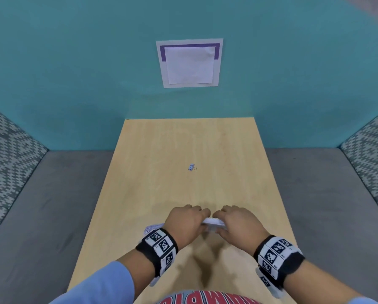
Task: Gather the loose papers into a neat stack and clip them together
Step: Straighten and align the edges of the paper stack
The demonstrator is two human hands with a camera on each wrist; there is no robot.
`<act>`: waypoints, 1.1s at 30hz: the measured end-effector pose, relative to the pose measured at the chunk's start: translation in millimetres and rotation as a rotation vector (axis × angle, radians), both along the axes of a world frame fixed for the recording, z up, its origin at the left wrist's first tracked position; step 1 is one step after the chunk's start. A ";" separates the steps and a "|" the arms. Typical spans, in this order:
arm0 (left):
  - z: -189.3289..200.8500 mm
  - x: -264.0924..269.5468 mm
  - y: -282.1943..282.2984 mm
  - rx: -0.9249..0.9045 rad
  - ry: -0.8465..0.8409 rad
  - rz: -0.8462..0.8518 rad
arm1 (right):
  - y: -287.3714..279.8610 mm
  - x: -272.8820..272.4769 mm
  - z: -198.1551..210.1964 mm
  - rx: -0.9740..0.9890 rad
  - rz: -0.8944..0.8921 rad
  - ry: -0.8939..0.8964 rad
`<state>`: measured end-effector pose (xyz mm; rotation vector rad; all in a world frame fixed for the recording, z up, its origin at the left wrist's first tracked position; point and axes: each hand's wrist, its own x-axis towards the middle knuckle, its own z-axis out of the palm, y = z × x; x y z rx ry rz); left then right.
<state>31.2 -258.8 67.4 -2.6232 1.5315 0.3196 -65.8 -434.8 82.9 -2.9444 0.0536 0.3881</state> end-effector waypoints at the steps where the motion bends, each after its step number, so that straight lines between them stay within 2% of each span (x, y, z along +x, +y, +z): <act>1: 0.0 0.3 0.6 0.005 0.002 -0.006 | 6.4 5.2 -0.4 -0.009 0.000 0.029; 5: 2.5 7.8 7.6 0.050 0.054 0.116 | 20.2 22.1 -4.2 -0.071 -0.035 0.199; 8: 10.7 17.7 19.1 0.190 0.101 0.143 | 18.6 25.8 -2.0 -0.119 -0.037 0.261; 19: 22.0 47.4 64.0 0.282 0.168 0.254 | -11.7 21.4 3.4 -0.134 -0.057 0.270; 29: 53.3 50.3 67.7 0.286 0.238 0.205 | -44.9 13.1 11.5 -0.095 -0.050 0.238; 33: 72.2 42.2 59.6 0.367 0.166 0.095 | -47.1 7.0 29.4 -0.093 -0.036 0.322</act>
